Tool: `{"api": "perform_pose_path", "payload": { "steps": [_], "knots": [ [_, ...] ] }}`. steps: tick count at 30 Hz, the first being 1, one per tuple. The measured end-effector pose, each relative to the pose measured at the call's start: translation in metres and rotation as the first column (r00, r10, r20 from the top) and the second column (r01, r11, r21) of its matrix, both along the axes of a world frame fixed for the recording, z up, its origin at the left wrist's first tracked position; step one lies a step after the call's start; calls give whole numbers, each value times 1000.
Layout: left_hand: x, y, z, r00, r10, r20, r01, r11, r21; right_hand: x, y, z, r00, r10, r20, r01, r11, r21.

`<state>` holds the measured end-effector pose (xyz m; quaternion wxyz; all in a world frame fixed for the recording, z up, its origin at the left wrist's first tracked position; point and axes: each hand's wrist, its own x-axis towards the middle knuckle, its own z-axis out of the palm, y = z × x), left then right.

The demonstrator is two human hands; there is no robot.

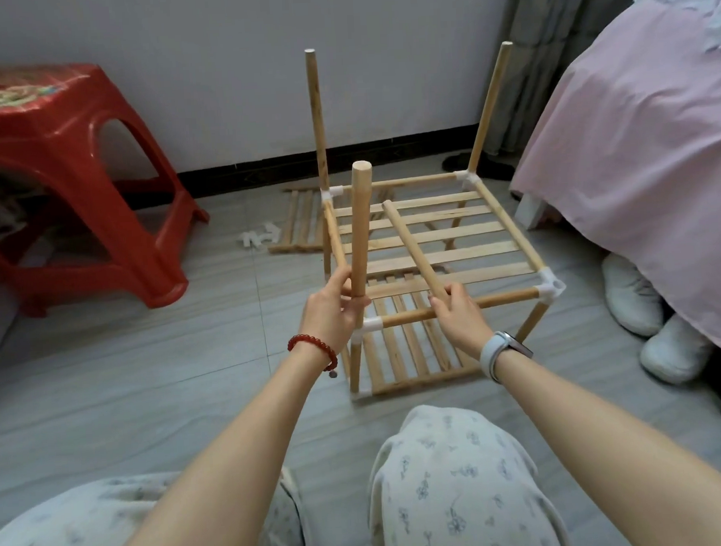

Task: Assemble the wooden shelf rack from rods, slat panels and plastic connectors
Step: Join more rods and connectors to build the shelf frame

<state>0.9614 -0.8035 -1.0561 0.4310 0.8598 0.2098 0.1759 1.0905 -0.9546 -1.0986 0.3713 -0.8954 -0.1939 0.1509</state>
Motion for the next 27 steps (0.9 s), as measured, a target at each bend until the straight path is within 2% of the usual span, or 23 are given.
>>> {"api": "perform_pose_path", "payload": {
  "steps": [6, 10, 17, 19, 22, 27],
  "knots": [
    [-3, 1, -10, 1000, 8, 8, -8, 1000, -11, 1, 1, -4, 1000, 2, -4, -2, 1000, -1],
    [-2, 7, -11, 997, -72, -30, 69, 993, -96, 1, -2, -3, 1000, 9, -9, -9, 1000, -6],
    [-1, 5, -2, 984, -149, -98, 135, 981, -137, -3, -3, -2, 1000, 6, -19, -6, 1000, -6],
    [0, -2, 0, 994, -109, -13, 106, 980, -168, -3, -2, 0, 1000, 13, -27, -13, 1000, -1],
    [11, -15, 3, 988, 43, 145, -7, 971, -239, -1, -1, -2, 1000, 18, -23, -18, 1000, 12],
    [39, -29, -5, 892, 339, 298, -239, 915, -326, 4, -2, -10, 1000, 13, -24, -12, 999, 42]
  ]
}}
